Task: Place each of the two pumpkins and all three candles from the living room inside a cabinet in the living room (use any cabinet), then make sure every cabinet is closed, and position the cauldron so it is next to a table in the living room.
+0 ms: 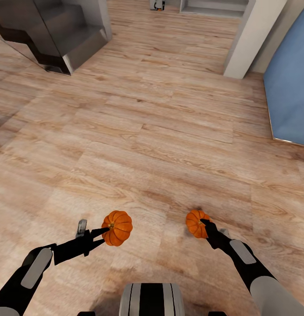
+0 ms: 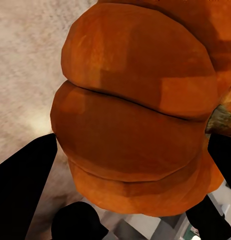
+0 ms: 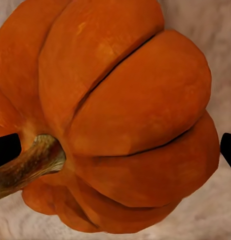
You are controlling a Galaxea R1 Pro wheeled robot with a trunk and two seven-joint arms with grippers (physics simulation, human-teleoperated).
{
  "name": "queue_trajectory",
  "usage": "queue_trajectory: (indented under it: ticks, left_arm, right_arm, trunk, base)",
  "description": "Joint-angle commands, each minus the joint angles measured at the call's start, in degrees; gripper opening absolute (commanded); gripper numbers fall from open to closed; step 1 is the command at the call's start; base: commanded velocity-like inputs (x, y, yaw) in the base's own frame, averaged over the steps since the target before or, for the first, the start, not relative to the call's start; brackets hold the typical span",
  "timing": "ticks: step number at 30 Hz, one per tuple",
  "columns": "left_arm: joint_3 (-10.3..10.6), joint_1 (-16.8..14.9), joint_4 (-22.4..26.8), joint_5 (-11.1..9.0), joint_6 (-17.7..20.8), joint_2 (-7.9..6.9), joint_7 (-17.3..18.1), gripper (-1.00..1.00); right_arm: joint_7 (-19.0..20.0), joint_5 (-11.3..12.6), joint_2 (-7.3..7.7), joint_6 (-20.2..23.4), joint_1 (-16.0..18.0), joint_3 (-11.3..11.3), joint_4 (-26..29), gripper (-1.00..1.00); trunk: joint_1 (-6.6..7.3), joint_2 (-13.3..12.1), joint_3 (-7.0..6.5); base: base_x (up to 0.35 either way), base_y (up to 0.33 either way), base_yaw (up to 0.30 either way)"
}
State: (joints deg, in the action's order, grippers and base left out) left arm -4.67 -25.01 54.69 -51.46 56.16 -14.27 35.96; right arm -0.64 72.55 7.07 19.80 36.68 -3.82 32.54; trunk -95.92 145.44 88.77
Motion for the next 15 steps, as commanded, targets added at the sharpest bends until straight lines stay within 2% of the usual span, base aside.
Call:
queue_trajectory:
  ticks: [1,15]
  left_arm:
    - [-0.1,0.0,0.0,0.1,0.3,0.02,0.3,-1.00]
    - [0.0,0.0,0.0,0.1,0.3,0.03,0.3,-1.00]
  right_arm:
    - [-0.2,-0.2,-0.04,0.3,0.0,-0.1,-2.7,1.00]
    - [-0.1,-0.2,-0.04,0.4,0.0,-0.1,-2.7,1.00]
  trunk:
    - [-0.01,0.0,0.03]
    - [-0.01,0.0,0.03]
  base:
    - [0.007,0.005,0.000]
    - [0.032,0.019,0.000]
